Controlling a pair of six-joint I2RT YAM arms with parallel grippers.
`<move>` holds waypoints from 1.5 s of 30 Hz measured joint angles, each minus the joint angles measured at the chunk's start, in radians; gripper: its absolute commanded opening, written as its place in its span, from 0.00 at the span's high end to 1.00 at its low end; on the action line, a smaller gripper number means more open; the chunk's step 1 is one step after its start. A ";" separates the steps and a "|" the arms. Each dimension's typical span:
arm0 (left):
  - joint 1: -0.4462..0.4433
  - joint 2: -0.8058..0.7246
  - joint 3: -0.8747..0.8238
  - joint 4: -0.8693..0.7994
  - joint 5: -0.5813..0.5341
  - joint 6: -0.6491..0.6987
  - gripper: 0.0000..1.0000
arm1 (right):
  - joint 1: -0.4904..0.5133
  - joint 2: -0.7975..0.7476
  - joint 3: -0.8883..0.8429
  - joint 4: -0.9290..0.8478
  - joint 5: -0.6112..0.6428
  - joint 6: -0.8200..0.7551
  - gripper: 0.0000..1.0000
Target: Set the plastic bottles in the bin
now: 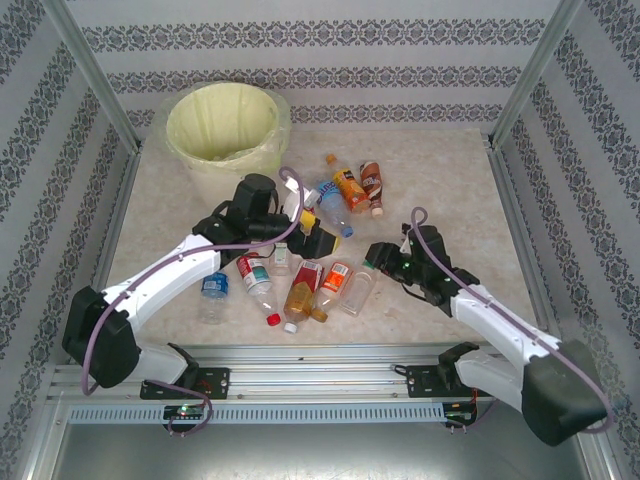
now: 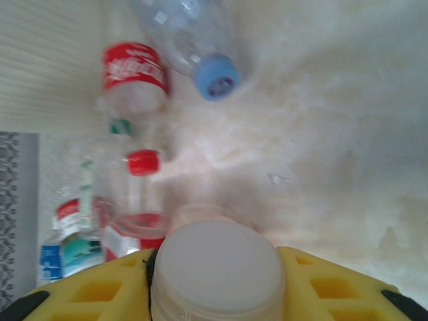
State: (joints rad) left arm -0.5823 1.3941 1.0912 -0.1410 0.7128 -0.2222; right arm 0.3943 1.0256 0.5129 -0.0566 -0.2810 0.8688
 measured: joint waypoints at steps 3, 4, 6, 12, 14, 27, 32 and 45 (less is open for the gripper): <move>-0.003 0.031 0.000 0.008 0.027 -0.016 0.00 | -0.006 -0.064 0.047 -0.039 0.000 -0.016 0.56; -0.005 0.040 0.000 0.010 0.038 -0.019 0.00 | -0.006 -0.078 0.065 -0.050 0.000 -0.021 0.56; -0.012 0.062 0.000 0.012 0.061 -0.023 0.00 | -0.006 -0.098 0.103 -0.061 -0.005 -0.031 0.57; -0.040 0.098 0.000 0.016 0.127 -0.037 0.00 | -0.006 -0.118 0.180 -0.056 -0.056 -0.031 0.57; -0.047 0.109 0.001 0.022 0.159 -0.049 0.00 | -0.006 -0.119 0.193 -0.050 -0.072 -0.031 0.58; -0.071 0.156 0.031 0.035 0.305 -0.095 0.15 | -0.006 -0.114 0.213 0.001 -0.103 -0.015 0.59; -0.080 0.161 0.042 0.034 0.324 -0.100 0.25 | -0.006 -0.112 0.214 0.002 -0.102 -0.011 0.59; -0.081 0.183 0.050 0.031 0.330 -0.112 0.48 | -0.005 -0.112 0.214 0.007 -0.102 -0.027 0.54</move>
State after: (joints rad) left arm -0.6636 1.5768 1.1408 -0.1097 1.0424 -0.3344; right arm 0.3889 0.9134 0.7265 -0.0498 -0.3828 0.8417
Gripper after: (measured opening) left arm 0.550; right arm 0.436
